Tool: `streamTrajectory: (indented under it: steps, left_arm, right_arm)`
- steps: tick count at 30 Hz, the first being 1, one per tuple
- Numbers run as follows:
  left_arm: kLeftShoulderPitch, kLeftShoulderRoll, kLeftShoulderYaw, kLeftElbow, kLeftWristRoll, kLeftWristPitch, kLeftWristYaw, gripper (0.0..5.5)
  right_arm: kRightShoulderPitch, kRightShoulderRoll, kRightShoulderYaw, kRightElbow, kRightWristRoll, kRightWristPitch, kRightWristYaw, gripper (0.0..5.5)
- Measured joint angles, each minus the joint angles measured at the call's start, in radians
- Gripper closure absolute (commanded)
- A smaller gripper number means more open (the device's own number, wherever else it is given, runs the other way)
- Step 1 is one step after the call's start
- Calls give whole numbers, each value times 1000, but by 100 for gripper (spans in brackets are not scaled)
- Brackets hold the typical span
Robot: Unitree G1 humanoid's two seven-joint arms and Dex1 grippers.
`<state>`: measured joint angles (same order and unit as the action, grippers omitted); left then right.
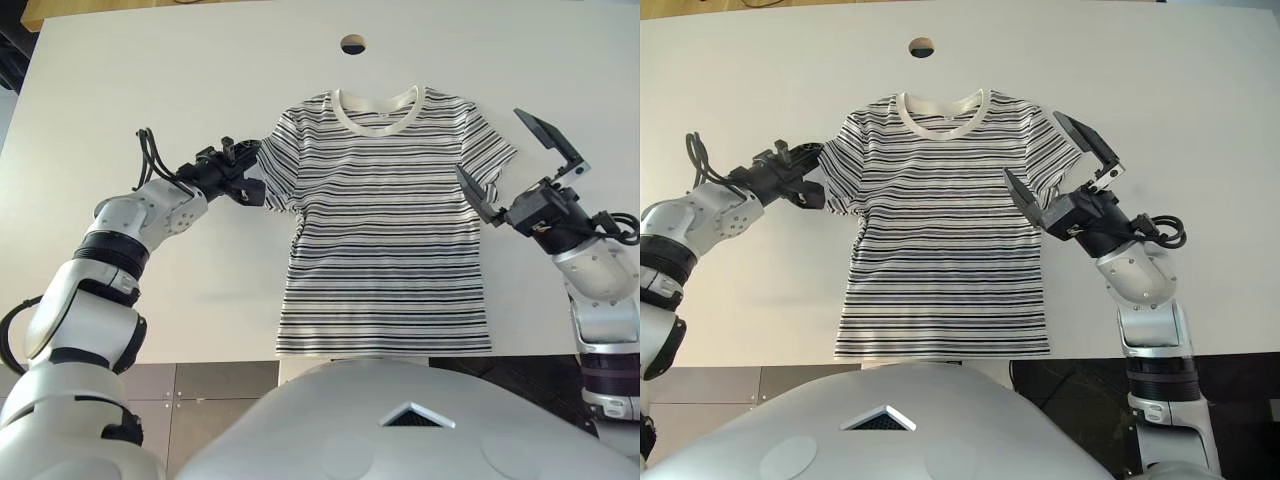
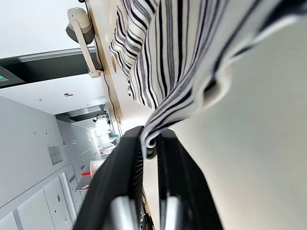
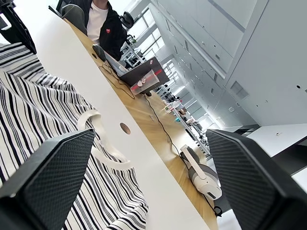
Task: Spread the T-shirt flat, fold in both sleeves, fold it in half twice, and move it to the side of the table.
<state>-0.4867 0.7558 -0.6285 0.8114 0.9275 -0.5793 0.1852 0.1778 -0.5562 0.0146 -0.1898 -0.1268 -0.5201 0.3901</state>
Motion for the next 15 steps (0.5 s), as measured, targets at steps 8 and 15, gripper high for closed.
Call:
streamTrajectory:
  steps: [8,15]
  left_arm:
    - [40,-11,37,-56,-42,-18,54,539]
    - [85,-93,62,-146,-85,-50,113,539]
  right_arm:
    - [1,12,-3,-22,94,23,19,127]
    - [-3,12,-4,4,108,23,28,127]
